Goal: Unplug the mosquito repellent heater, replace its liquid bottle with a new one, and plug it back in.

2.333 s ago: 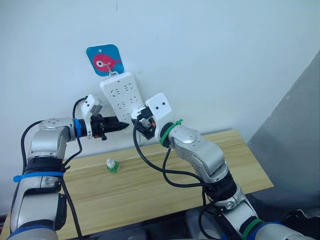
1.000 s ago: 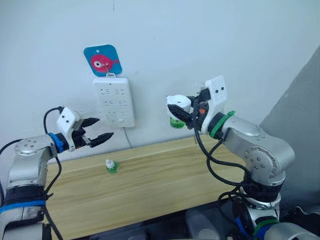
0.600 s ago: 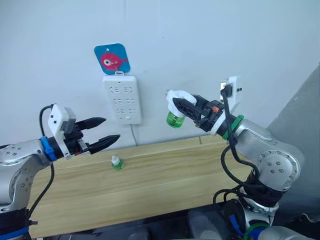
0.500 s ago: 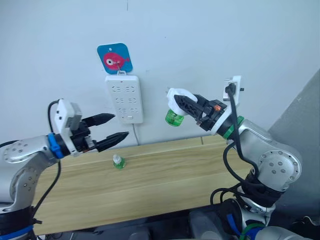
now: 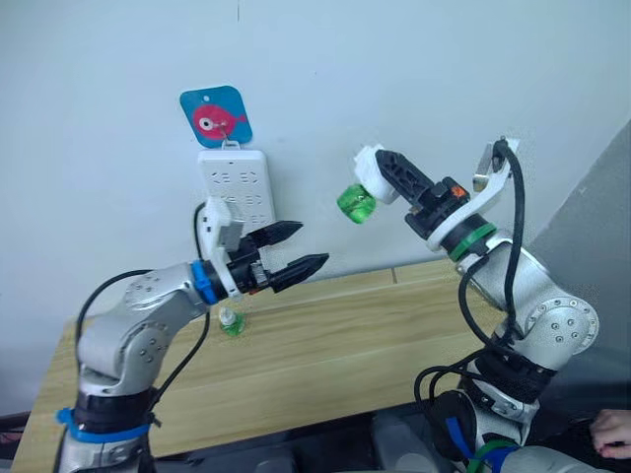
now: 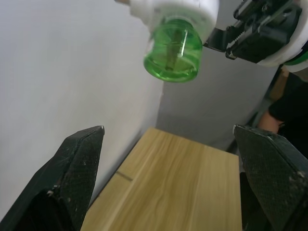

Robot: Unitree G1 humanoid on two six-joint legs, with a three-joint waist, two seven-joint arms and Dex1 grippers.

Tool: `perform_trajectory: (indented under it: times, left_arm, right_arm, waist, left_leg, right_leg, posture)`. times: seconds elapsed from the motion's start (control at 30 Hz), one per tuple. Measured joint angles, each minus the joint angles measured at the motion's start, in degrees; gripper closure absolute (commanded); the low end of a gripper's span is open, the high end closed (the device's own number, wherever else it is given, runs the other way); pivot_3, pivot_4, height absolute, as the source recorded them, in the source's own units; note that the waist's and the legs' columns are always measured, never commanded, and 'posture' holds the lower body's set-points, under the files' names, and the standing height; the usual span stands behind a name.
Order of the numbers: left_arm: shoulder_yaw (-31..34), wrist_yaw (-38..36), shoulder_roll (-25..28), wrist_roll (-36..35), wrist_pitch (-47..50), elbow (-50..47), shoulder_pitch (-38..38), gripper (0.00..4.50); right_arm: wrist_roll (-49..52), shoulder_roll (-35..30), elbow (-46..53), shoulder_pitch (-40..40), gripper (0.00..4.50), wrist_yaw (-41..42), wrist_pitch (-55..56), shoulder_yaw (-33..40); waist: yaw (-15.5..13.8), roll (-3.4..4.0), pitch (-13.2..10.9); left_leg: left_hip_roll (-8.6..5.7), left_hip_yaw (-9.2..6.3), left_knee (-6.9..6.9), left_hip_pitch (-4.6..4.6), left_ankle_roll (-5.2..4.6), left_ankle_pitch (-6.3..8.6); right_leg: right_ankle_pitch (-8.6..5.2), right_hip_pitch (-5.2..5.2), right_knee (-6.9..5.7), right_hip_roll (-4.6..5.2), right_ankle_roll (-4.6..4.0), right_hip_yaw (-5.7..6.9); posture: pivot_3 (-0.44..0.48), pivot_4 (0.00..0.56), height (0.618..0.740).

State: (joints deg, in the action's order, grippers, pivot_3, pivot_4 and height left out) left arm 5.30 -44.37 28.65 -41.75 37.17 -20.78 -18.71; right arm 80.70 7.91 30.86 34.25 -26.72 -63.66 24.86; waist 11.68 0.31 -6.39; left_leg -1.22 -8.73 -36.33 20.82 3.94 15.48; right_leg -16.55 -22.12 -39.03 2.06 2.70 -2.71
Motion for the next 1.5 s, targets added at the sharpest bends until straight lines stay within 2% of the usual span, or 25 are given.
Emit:
perform_trajectory:
  times: [0.13,0.3,0.53,0.9,1.0,1.17,1.2,1.5]
  left_arm:
    - [-1.59,0.5,-3.62,1.58,-2.65,3.2,-3.65,0.0]
    - [-2.25,1.1,-5.97,-0.2,-2.18,2.95,-4.45,0.0]
    - [-2.06,3.95,-8.66,-2.19,-1.24,3.04,-5.6,0.0]
    - [-1.12,7.04,-9.72,-5.68,0.94,3.1,-7.59,0.0]
    - [-0.85,7.25,-9.48,-6.64,1.77,3.1,-7.74,0.6]
    - [-0.86,6.48,-8.04,-7.04,2.43,3.06,-7.58,2.15]
    - [-0.85,6.35,-7.96,-7.02,2.35,3.04,-7.49,2.28]
    - [-1.31,6.21,-7.72,-6.1,1.35,2.95,-7.36,2.28]
  right_arm:
    - [7.47,-0.08,-0.58,-2.49,1.5,-6.15,6.61,-4.89]
    - [12.77,-3.27,-0.71,-4.09,1.5,-10.96,14.09,-9.2]
    - [15.38,-6.21,-0.69,-5.9,1.5,-12.73,21.65,-14.23]
    - [17.28,-10.54,-0.6,-8.5,1.5,-12.7,28.31,-18.98]
    - [17.39,-11.41,-0.58,-8.5,1.5,-12.7,29.6,-19.74]
    - [17.79,-12.1,-0.48,-8.5,1.5,-12.71,31.25,-20.82]
    - [17.8,-12.19,-0.45,-8.5,1.5,-12.77,31.65,-21.16]
    - [18.51,-12.56,-0.45,-8.49,1.5,-13.35,33.51,-22.28]
  waist:
    - [-0.05,-0.01,0.01]
    - [0.64,-0.01,0.01]
    - [0.95,-0.01,0.01]
    - [0.96,-0.02,0.01]
    - [0.95,-0.02,0.01]
    - [0.96,-0.02,0.01]
    - [0.93,-0.02,0.01]
    - [0.86,-0.02,0.01]
  left_leg:
    - [0.01,0.02,-0.02,0.04,0.0,0.0]
    - [0.02,0.05,-0.02,0.04,0.0,0.0]
    - [0.01,0.05,-0.07,0.03,-0.01,0.0]
    - [0.02,0.04,-0.08,0.04,-0.01,0.0]
    - [0.01,0.05,-0.08,0.04,-0.01,0.0]
    - [0.02,0.04,-0.08,0.04,-0.01,0.0]
    - [0.02,0.04,-0.08,0.04,-0.01,0.0]
    - [0.02,0.05,-0.08,0.04,-0.01,0.0]
  right_leg:
    - [0.0,-0.01,0.04,0.0,0.01,-0.01]
    - [0.0,-0.02,0.04,0.0,0.01,-0.04]
    - [0.0,0.0,0.03,-0.02,0.02,-0.04]
    - [-0.01,0.01,0.04,-0.04,0.03,-0.04]
    - [-0.01,0.01,0.04,-0.04,0.03,-0.05]
    - [-0.01,0.01,0.04,-0.05,0.03,-0.04]
    - [-0.01,0.01,0.04,-0.05,0.03,-0.05]
    - [-0.01,0.01,0.04,-0.05,0.03,-0.06]
  posture:
    - [-0.233,0.073,0.74]
    - [-0.242,0.069,0.74]
    - [-0.242,0.069,0.74]
    - [-0.252,0.064,0.74]
    - [-0.25,0.065,0.74]
    - [-0.249,0.067,0.74]
    - [-0.249,0.067,0.74]
    - [-0.249,0.067,0.74]
